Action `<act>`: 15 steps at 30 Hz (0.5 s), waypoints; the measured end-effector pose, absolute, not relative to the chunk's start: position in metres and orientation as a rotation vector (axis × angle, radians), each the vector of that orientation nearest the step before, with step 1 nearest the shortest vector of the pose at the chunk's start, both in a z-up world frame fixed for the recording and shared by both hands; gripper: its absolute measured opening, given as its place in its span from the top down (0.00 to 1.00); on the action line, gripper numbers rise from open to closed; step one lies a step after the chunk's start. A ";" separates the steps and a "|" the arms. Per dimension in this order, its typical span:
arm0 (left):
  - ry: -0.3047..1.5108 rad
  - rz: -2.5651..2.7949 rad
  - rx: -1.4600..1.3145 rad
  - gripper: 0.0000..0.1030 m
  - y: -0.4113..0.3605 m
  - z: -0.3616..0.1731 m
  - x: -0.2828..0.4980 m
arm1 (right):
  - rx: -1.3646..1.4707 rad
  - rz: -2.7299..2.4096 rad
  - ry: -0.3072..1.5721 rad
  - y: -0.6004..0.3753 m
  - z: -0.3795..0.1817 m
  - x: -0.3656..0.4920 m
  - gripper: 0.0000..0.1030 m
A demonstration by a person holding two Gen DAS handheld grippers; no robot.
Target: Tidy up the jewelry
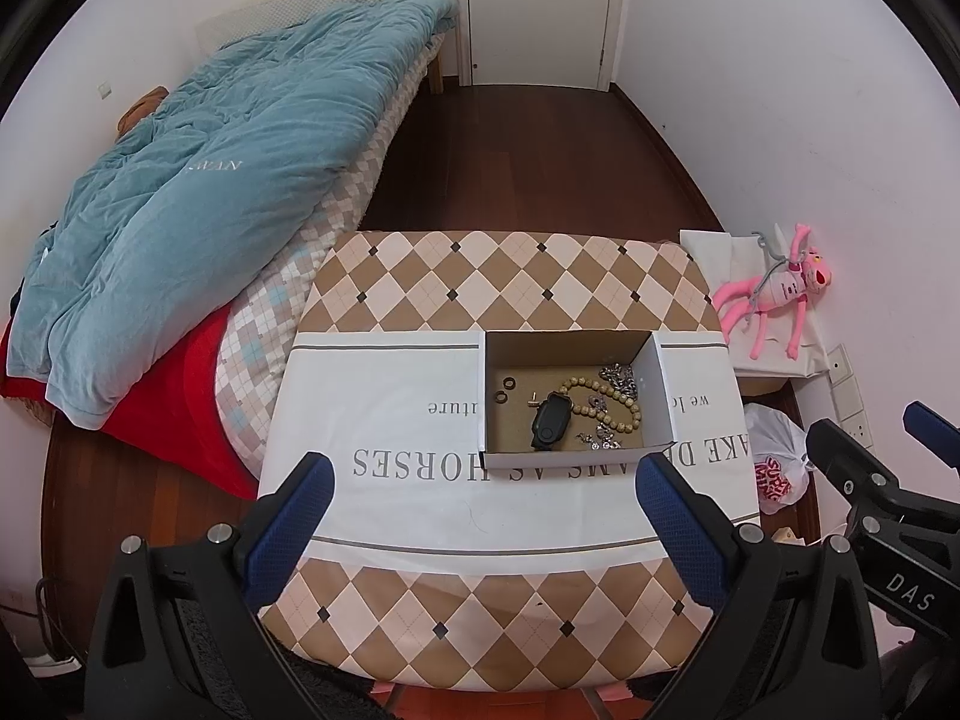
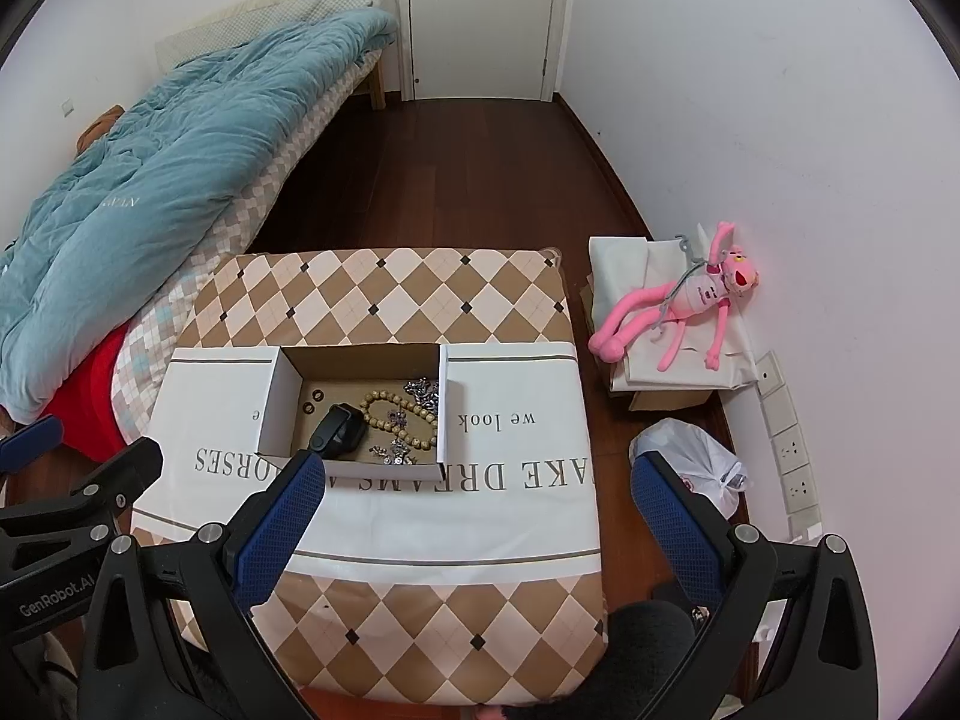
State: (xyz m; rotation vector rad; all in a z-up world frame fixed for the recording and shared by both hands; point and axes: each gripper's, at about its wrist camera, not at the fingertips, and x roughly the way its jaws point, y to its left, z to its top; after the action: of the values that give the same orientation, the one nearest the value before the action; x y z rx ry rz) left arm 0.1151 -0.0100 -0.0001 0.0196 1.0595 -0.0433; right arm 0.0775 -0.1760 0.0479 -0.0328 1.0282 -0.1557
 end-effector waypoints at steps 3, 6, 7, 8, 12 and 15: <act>1.059 -0.044 0.021 0.00 -0.010 0.000 0.115 | -0.033 -0.155 1.030 -0.177 0.048 0.078 0.00; 1.060 -0.044 0.022 0.00 -0.009 -0.001 0.114 | -0.032 -0.154 1.029 -0.177 0.048 0.077 0.00; 1.059 -0.044 0.022 0.00 -0.009 -0.001 0.114 | -0.033 -0.155 1.028 -0.177 0.048 0.078 0.00; 1.060 -0.043 0.022 0.00 -0.009 -0.001 0.114 | -0.034 -0.155 1.029 -0.177 0.047 0.078 0.00; 1.060 -0.044 0.022 0.00 -0.007 -0.003 0.112 | -0.032 -0.155 1.029 -0.177 0.048 0.078 0.00; 1.059 -0.042 0.023 0.00 -0.007 -0.003 0.111 | -0.032 -0.154 1.032 -0.177 0.047 0.078 0.00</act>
State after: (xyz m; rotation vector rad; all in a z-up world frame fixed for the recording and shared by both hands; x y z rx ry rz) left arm 0.1115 -0.0066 -0.0033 0.0235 1.0594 -0.0420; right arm 0.0780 -0.1775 0.0470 -0.0319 1.0315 -0.1537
